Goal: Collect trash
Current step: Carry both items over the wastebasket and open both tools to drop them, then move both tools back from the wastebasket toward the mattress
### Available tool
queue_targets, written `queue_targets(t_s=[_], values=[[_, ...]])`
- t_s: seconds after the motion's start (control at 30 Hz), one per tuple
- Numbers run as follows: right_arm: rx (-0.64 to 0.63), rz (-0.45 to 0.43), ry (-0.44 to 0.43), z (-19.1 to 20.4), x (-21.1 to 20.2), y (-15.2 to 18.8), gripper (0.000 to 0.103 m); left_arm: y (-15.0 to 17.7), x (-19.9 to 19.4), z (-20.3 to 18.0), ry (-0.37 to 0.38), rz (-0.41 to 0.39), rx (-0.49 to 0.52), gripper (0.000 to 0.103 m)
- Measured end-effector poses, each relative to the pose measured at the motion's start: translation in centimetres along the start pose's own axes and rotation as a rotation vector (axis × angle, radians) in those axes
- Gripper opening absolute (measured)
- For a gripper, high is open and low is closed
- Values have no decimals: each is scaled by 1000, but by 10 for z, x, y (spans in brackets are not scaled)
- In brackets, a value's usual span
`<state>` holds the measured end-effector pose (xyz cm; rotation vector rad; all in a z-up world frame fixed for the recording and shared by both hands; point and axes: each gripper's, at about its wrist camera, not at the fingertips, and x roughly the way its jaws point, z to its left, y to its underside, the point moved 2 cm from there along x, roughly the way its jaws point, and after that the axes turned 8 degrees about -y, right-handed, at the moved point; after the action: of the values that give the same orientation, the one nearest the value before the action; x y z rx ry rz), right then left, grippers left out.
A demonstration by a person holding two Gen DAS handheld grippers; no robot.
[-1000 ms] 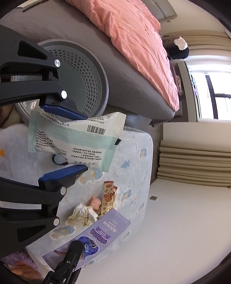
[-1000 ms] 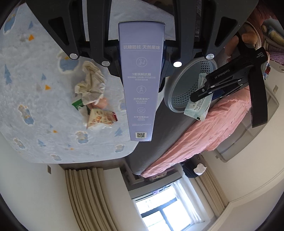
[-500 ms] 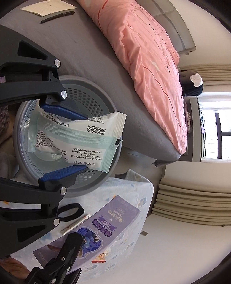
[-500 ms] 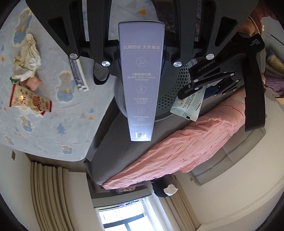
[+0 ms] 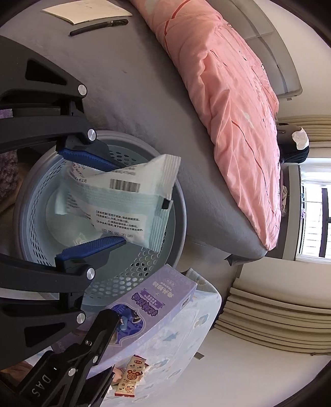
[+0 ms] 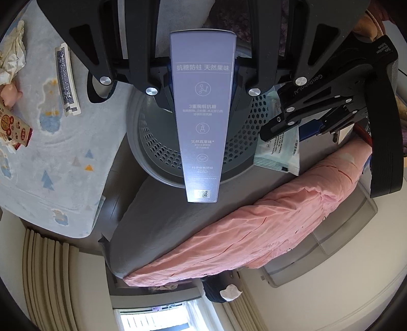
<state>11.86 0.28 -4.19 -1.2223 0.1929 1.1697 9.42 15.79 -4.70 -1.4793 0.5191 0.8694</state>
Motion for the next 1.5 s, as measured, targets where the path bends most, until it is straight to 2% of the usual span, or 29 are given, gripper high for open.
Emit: queue_targets(t_s=[0.3, 0.47, 0.77, 1.5], values=[[-13, 27, 13, -1, 9, -1, 32, -1, 6, 9, -13, 15, -21, 50], [-10, 6, 16, -1, 7, -4, 40, 0, 5, 13, -27, 8, -27, 64], [-10, 1, 28, -1, 7, -5, 43, 0, 5, 17, -44, 9, -38, 70], [27, -16, 65, -13, -10, 7, 47, 0, 2, 7, -47, -6, -17, 72]])
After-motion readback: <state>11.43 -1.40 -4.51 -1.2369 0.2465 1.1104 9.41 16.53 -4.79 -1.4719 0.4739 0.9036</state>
